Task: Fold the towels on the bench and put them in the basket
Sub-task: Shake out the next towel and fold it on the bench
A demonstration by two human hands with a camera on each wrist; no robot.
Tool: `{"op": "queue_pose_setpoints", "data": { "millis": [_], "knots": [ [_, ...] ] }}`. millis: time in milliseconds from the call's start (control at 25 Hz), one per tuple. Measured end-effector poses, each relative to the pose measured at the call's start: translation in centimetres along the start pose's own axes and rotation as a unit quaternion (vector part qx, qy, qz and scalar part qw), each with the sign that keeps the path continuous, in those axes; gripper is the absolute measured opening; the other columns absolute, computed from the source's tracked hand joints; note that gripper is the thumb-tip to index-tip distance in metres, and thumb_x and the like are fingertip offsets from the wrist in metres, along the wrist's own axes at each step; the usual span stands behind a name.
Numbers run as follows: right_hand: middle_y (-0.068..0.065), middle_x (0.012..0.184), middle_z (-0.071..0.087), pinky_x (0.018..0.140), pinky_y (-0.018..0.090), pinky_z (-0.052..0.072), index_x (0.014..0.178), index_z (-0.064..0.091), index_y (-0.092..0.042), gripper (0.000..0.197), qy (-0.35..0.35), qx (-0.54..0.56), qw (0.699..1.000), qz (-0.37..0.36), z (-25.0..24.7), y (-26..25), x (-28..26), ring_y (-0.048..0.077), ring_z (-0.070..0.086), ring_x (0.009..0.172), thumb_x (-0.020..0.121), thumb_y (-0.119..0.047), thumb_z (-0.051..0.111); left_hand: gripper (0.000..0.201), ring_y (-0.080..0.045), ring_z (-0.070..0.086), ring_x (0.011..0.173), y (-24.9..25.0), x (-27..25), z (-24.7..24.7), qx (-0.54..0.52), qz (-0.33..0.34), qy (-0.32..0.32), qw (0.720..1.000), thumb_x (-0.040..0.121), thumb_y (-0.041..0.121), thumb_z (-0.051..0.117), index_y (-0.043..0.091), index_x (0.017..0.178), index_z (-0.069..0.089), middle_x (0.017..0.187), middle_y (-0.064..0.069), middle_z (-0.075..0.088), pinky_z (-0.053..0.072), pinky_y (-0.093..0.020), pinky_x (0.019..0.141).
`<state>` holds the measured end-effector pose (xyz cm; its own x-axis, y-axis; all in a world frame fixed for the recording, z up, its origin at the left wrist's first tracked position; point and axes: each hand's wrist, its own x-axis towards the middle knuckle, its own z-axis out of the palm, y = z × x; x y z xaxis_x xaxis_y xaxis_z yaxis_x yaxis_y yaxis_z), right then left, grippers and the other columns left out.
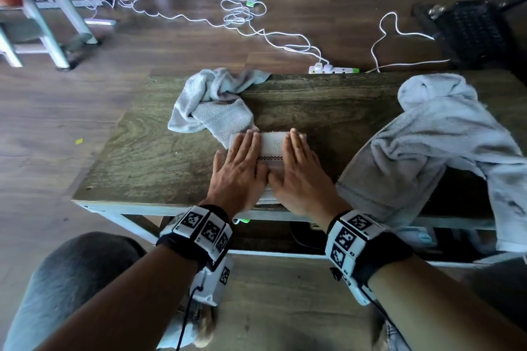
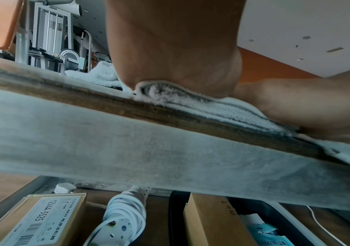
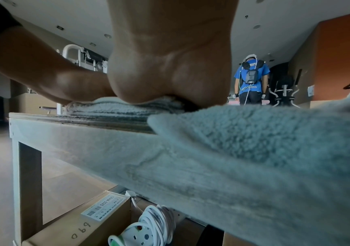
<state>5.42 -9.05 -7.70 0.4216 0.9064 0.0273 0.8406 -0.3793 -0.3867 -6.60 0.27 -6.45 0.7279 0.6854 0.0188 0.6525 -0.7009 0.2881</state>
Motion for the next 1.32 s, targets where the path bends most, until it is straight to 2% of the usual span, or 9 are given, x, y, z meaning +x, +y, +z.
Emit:
{"op": "queue_pose_setpoints", "data": {
  "millis": [160,320,520,720,880,1040,1120,1200,1320],
  "knots": [
    [0.014,0.167,-0.002,0.124,0.044,0.014,0.157,0.005,-0.002,0.080,0.006,-0.024,1.000,0.004,-0.1,0.2,-0.5,0.025,-0.001,0.155,0.094,-0.050,0.015,0.062,-0.014,-0.011,0.151,-0.4,-0.5,-0.2,-0.010,-0.035,-0.018,0.999,0.101,0.049,0.018,0.031,0.156,-0.006,0.164,0.010,-0.011,0.002,-0.054,0.121],
    [0.013,0.167,-0.006,0.125,0.044,0.010,0.158,0.002,-0.003,0.065,-0.004,0.004,1.000,0.012,-0.4,0.5,-0.7,0.023,-0.004,0.154,0.104,-0.037,0.019,0.060,-0.027,-0.009,0.152,-0.8,-1.1,-0.5,-0.012,-0.053,-0.028,0.998,0.102,0.048,0.018,0.036,0.154,-0.009,0.164,0.007,-0.015,0.000,-0.059,0.119],
    [0.013,0.166,-0.011,0.124,0.041,0.004,0.158,-0.003,-0.004,0.065,-0.029,0.015,0.999,0.024,-0.7,0.7,-1.0,0.024,-0.006,0.154,0.106,-0.037,0.019,0.067,-0.029,-0.007,0.152,-2.7,-0.4,0.6,0.022,-0.067,-0.066,0.995,0.092,0.061,0.006,0.034,0.154,0.008,0.164,0.007,-0.013,0.001,-0.067,0.114],
    [0.013,0.166,-0.013,0.123,0.040,0.005,0.157,-0.004,-0.004,0.065,-0.034,0.019,0.999,0.032,-0.6,0.9,-1.0,0.024,-0.004,0.154,0.106,-0.038,0.018,0.073,-0.019,-0.010,0.152,-2.1,-0.1,-0.1,-0.014,-0.132,-0.090,0.987,0.093,0.063,0.008,0.028,0.154,-0.013,0.163,0.011,-0.015,-0.002,-0.059,0.118],
    [0.014,0.166,-0.013,0.123,0.040,0.003,0.157,-0.006,-0.004,0.067,-0.035,0.032,0.998,0.036,-0.5,0.8,-0.9,0.025,-0.003,0.154,0.106,-0.038,0.020,0.074,-0.025,-0.010,0.152,-2.5,-0.1,0.8,-0.025,-0.144,-0.075,0.986,0.093,0.056,0.007,0.019,0.156,-0.001,0.165,0.001,-0.011,-0.002,-0.059,0.118],
    [0.015,0.166,-0.011,0.123,0.042,0.002,0.157,-0.007,-0.003,0.069,-0.033,0.035,0.998,0.043,-0.6,0.4,-0.7,0.026,-0.003,0.154,0.105,-0.038,0.024,0.080,-0.051,-0.001,0.146,-2.6,-0.4,1.6,0.010,-0.181,-0.025,0.983,0.089,0.063,0.015,0.008,0.143,0.037,0.153,-0.035,0.013,0.010,-0.063,0.116],
    [0.016,0.165,-0.011,0.122,0.043,0.001,0.157,-0.008,-0.003,0.070,-0.037,0.038,0.998,0.043,-0.7,0.3,-0.8,0.027,-0.005,0.154,0.105,-0.039,0.024,0.067,-0.047,0.004,0.147,-1.6,-0.7,0.5,-0.039,-0.173,0.009,0.984,0.091,0.058,0.031,0.003,0.129,0.042,0.149,-0.031,0.024,0.014,-0.063,0.114],
    [0.018,0.165,-0.011,0.122,0.044,0.000,0.156,-0.008,-0.002,0.072,-0.046,0.044,0.997,0.048,-0.9,0.1,-0.9,0.029,-0.006,0.154,0.105,-0.039,0.025,0.046,-0.039,0.025,0.140,-0.5,-0.9,-0.7,-0.125,-0.154,0.081,0.977,0.090,0.045,0.049,0.004,0.109,0.042,0.134,-0.021,0.039,0.027,-0.060,0.111],
    [0.025,0.162,0.008,0.124,0.045,0.014,0.155,0.004,0.003,0.072,-0.028,0.069,0.997,0.027,-1.2,-0.2,-1.0,0.037,0.010,0.152,0.102,-0.031,0.038,0.039,-0.028,0.053,0.094,0.6,-1.2,-1.9,-0.182,-0.084,0.151,0.968,0.084,0.036,0.066,0.009,0.100,0.042,0.099,-0.007,0.050,0.047,-0.039,0.081]
  ]
}}
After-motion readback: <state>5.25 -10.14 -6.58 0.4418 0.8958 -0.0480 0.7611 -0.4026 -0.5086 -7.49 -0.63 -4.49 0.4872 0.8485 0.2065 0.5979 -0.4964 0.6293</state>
